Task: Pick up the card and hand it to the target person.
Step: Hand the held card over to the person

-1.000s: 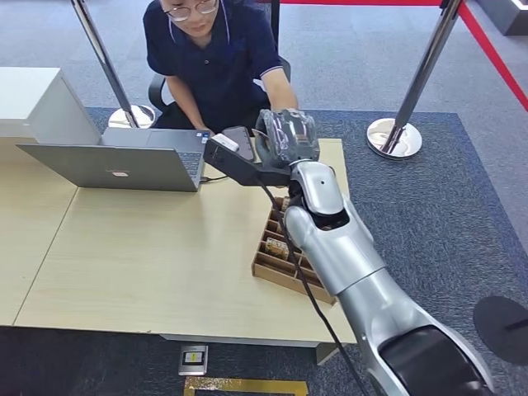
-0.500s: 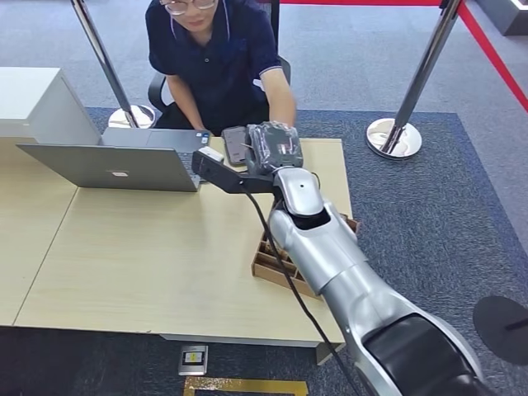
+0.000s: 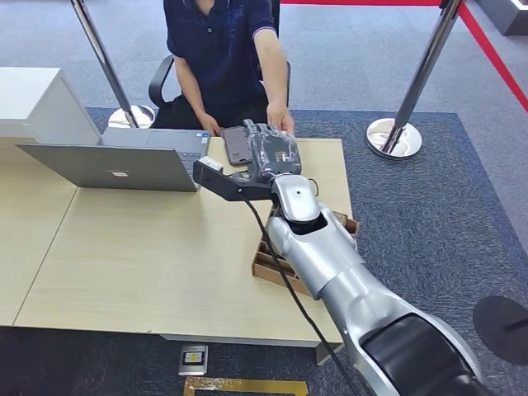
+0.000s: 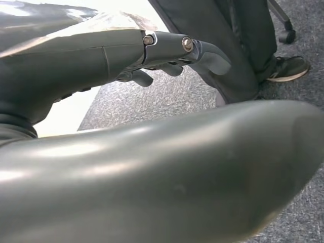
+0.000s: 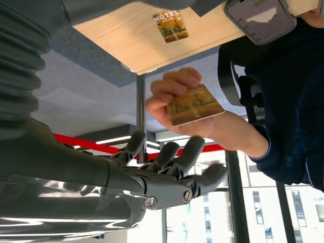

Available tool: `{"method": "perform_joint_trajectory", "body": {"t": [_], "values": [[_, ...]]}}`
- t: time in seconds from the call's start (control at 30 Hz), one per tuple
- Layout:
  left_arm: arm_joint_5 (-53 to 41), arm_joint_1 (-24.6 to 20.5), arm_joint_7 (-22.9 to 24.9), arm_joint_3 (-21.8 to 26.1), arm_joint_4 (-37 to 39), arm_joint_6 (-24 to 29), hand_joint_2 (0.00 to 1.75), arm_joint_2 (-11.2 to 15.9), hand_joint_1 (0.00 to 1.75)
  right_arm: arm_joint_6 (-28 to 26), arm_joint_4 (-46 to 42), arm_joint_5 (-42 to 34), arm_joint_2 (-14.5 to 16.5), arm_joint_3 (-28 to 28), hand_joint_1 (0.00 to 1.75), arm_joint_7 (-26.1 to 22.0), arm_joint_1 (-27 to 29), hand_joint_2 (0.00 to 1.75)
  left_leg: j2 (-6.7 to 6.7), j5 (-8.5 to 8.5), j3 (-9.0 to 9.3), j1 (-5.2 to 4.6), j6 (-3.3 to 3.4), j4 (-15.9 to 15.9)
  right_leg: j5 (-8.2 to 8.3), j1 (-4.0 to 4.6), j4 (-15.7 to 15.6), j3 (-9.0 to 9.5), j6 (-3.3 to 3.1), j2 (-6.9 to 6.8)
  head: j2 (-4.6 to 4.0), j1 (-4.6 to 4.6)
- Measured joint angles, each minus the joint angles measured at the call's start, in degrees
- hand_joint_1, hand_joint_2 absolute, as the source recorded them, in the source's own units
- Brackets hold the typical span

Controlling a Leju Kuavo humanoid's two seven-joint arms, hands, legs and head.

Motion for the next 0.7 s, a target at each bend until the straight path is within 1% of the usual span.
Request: {"method": "perform_joint_trajectory", "body": {"t": [0.17, 0.27, 0.33, 0.43, 0.5, 0.57, 0.63, 0.7], "values": [[-0.05, 0.00, 0.21, -0.12, 0.00, -0.07, 0.00, 0.04, 0.00, -3.08, 0.01, 0.81, -0.31, 0.01, 0.00, -0.52, 0.05, 0.00, 0.00, 0.00, 0.00, 0.00, 0.00, 0.00, 0.00, 0.00, 0.00, 0.00, 0.00, 0.00, 0.00, -0.01], [0.50, 0.02, 0.56, -0.09, 0.01, 0.00, 0.00, 0.04, 0.00, -6.65, -0.56, 1.76, -0.72, 0.05, 0.00, -0.92, 0.59, 0.00, 0.00, 0.00, 0.01, 0.00, 0.00, 0.00, 0.00, 0.00, -0.01, -0.01, 0.00, 0.00, 0.00, -0.01], [0.87, 0.04, 0.63, -0.06, 0.02, 0.07, 0.00, 0.04, 0.00, -9.61, -1.81, 2.60, -1.42, 0.07, 0.00, -0.72, 1.64, 0.00, 0.00, 0.00, 0.01, 0.00, 0.00, 0.01, 0.00, 0.00, -0.02, 0.00, 0.00, 0.00, 0.00, -0.01], [1.26, 0.12, 0.68, -0.02, 0.02, 0.13, 0.00, 0.04, 0.00, -13.07, -4.97, 4.34, -3.46, 0.03, 0.00, 0.26, 4.39, 0.00, -0.01, 0.00, 0.01, 0.00, 0.00, 0.01, 0.00, 0.00, -0.05, 0.01, 0.00, 0.00, 0.00, 0.00], [1.46, 0.15, 0.78, -0.01, 0.02, 0.13, 0.00, 0.04, 0.00, -14.93, -8.15, 6.19, -5.42, -0.32, 0.00, 1.41, 7.06, 0.00, -0.02, 0.00, 0.01, 0.00, 0.01, 0.02, 0.00, 0.00, -0.09, 0.01, 0.00, 0.00, 0.00, -0.01], [1.79, 0.21, 0.80, -0.01, 0.02, 0.13, 0.00, 0.02, 0.00, -17.58, -13.09, 8.97, -7.96, -1.68, 0.00, 2.73, 11.18, 0.00, -0.05, -0.02, 0.02, 0.00, 0.02, 0.03, 0.00, 0.00, -0.14, 0.04, 0.01, 0.00, 0.00, -0.01], [2.20, 0.35, 0.51, 0.02, 0.02, 0.13, 0.00, -0.03, 0.00, -20.92, -19.89, 12.21, -10.72, -4.71, 0.00, 3.73, 16.94, 0.00, -0.13, -0.04, 0.01, 0.00, 0.05, 0.04, -0.01, 0.00, -0.18, 0.07, 0.01, 0.00, 0.00, 0.01], [2.48, 0.54, 0.03, 0.04, 0.03, 0.11, 0.00, -0.11, 0.00, -23.82, -27.75, 14.28, -13.01, -9.34, 0.00, 3.79, 23.97, 0.00, -0.17, -0.08, -0.01, 0.00, 0.09, 0.04, -0.01, 0.00, -0.22, 0.08, 0.02, -0.01, 0.00, 0.01]]}}
